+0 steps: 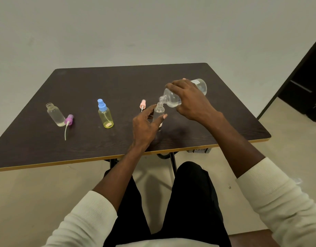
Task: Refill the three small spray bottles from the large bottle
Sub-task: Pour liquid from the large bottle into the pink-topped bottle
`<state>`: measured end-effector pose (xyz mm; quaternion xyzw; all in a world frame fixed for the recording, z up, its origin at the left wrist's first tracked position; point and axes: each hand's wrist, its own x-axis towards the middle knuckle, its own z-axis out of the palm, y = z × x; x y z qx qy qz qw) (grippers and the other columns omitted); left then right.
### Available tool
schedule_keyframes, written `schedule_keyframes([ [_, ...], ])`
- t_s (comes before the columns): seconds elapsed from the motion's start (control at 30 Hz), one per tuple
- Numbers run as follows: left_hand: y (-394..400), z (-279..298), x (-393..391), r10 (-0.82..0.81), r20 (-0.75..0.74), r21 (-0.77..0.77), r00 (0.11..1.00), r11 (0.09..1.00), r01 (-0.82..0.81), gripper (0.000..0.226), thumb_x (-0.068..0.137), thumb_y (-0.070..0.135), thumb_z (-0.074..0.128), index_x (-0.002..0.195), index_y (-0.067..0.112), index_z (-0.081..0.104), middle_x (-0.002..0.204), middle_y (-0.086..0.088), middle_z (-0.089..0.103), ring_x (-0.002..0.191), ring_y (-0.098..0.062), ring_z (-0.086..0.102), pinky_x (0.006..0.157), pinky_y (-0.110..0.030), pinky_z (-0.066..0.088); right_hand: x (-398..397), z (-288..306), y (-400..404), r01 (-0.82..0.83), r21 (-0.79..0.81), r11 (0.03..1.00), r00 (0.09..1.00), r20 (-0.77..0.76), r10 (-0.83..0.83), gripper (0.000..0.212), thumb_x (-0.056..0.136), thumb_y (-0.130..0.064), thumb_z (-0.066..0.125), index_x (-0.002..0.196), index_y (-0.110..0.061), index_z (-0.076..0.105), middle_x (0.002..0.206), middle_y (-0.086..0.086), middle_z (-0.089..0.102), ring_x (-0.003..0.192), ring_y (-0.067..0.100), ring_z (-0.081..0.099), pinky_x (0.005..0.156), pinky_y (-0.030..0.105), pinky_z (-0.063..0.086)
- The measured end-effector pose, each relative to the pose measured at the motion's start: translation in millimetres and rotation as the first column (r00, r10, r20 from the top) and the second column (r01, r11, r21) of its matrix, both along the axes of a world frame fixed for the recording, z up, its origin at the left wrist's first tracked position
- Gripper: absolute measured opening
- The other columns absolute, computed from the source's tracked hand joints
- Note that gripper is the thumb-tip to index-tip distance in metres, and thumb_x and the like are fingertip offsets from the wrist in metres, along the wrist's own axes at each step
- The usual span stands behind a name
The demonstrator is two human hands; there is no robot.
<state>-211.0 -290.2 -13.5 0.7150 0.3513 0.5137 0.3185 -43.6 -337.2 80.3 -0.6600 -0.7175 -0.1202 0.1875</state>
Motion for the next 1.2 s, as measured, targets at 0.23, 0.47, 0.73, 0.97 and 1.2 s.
schedule_keyframes([
  [0.23, -1.0, 1.9, -1.0, -0.011, 0.014, 0.0, 1.0, 1.0, 0.011, 0.042, 0.084, 0.024, 0.083, 0.123, 0.014, 0.071, 0.098, 0.019, 0.069, 0.09, -0.005, 0.07, 0.079, -0.016, 0.056, 0.2, -1.0, 1.0, 0.005, -0.006, 1.0, 1.0, 0.0, -0.005, 0.072, 0.074, -0.003, 0.074, 0.14, -0.016, 0.048, 0.14, 0.009, 0.051, 0.133, 0.028, 0.041, 0.115, 0.039, 0.024],
  [0.47, -2.3, 1.8, -0.5, 0.022, 0.007, 0.026, 1.0, 0.999, -0.022, 0.047, 0.083, 0.019, 0.084, 0.126, 0.007, 0.069, 0.106, 0.032, 0.051, 0.083, 0.018, 0.061, 0.077, -0.004, 0.049, 1.2, -2.4, 2.7, 0.001, -0.006, 1.0, 1.0, 0.001, -0.001, 0.073, 0.072, -0.004, 0.074, 0.139, -0.016, 0.048, 0.138, 0.009, 0.052, 0.131, 0.029, 0.042, 0.115, 0.039, 0.025],
  [0.73, -2.6, 3.3, -1.1, -0.001, -0.001, 0.037, 1.0, 0.999, 0.001, 0.041, 0.084, 0.023, 0.083, 0.122, 0.014, 0.071, 0.101, 0.014, 0.07, 0.086, -0.017, 0.071, 0.075, -0.02, 0.056, 0.9, -0.7, 0.6, 0.002, -0.002, 1.0, 1.0, -0.007, -0.002, 0.072, 0.074, -0.003, 0.074, 0.14, -0.016, 0.048, 0.139, 0.009, 0.051, 0.133, 0.029, 0.041, 0.114, 0.039, 0.025],
  [0.97, -2.9, 3.2, -1.1, 0.002, -0.005, 0.033, 1.0, 0.999, -0.002, 0.043, 0.083, 0.023, 0.083, 0.123, 0.012, 0.071, 0.103, 0.022, 0.064, 0.087, -0.003, 0.066, 0.077, -0.01, 0.052, 1.7, -0.9, 1.2, 0.002, 0.0, 1.0, 1.0, -0.001, -0.002, 0.072, 0.074, -0.004, 0.074, 0.14, -0.016, 0.048, 0.139, 0.009, 0.052, 0.132, 0.029, 0.041, 0.114, 0.041, 0.027],
  [1.2, -3.7, 4.9, -1.3, 0.009, 0.019, 0.026, 1.0, 1.0, -0.01, 0.043, 0.083, 0.02, 0.084, 0.123, 0.011, 0.071, 0.115, 0.014, 0.07, 0.084, 0.007, 0.063, 0.077, -0.014, 0.054, 1.7, -3.0, 1.7, -0.004, 0.003, 1.0, 1.0, -0.021, 0.004, 0.072, 0.073, -0.003, 0.073, 0.139, -0.015, 0.049, 0.138, 0.009, 0.052, 0.131, 0.03, 0.042, 0.114, 0.042, 0.027],
])
